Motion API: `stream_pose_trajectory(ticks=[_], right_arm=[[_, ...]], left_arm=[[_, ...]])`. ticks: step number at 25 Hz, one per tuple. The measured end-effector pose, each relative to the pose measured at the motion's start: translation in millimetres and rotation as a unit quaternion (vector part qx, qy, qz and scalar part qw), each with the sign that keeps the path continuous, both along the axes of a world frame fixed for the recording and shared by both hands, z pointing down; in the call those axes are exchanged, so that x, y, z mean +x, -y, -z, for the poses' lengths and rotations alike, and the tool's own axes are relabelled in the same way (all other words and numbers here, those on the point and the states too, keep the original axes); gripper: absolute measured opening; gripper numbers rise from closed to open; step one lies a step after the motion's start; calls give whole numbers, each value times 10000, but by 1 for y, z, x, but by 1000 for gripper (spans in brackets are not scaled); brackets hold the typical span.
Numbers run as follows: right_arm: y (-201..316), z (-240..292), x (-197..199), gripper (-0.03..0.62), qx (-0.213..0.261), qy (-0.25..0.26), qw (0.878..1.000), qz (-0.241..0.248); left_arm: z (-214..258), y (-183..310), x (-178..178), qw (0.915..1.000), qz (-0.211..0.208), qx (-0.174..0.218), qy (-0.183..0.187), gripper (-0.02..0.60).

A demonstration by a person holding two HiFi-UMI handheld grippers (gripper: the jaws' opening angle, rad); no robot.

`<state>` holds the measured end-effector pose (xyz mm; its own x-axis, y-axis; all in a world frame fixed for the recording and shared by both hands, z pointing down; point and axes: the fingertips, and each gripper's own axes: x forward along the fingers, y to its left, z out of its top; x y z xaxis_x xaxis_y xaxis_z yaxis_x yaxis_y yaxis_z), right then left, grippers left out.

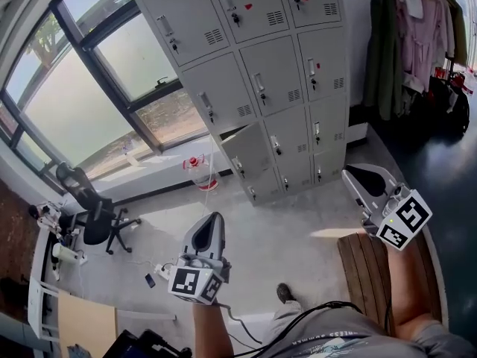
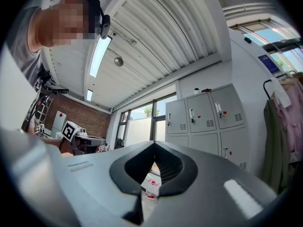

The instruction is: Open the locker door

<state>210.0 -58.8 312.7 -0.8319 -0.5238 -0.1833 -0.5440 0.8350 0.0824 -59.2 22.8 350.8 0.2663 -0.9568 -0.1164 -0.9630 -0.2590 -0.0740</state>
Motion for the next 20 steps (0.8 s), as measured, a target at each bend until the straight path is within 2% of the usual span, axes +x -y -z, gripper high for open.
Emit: stream_pose_trajectory(ticks=[5,13,20], right_arm=[[53,-6,-34,-5,-27,35,10000,-19],[149,-6,-111,-5,-20,73,10000,-43],[211,0,-175,-5,40,148,9998,-111]], left_arm=[[-3,50,-31,10000,-42,-21,53,6],[3,149,-107,10000,-72,29,55,6],[9,215,-168,9997,-196,46,125,6]])
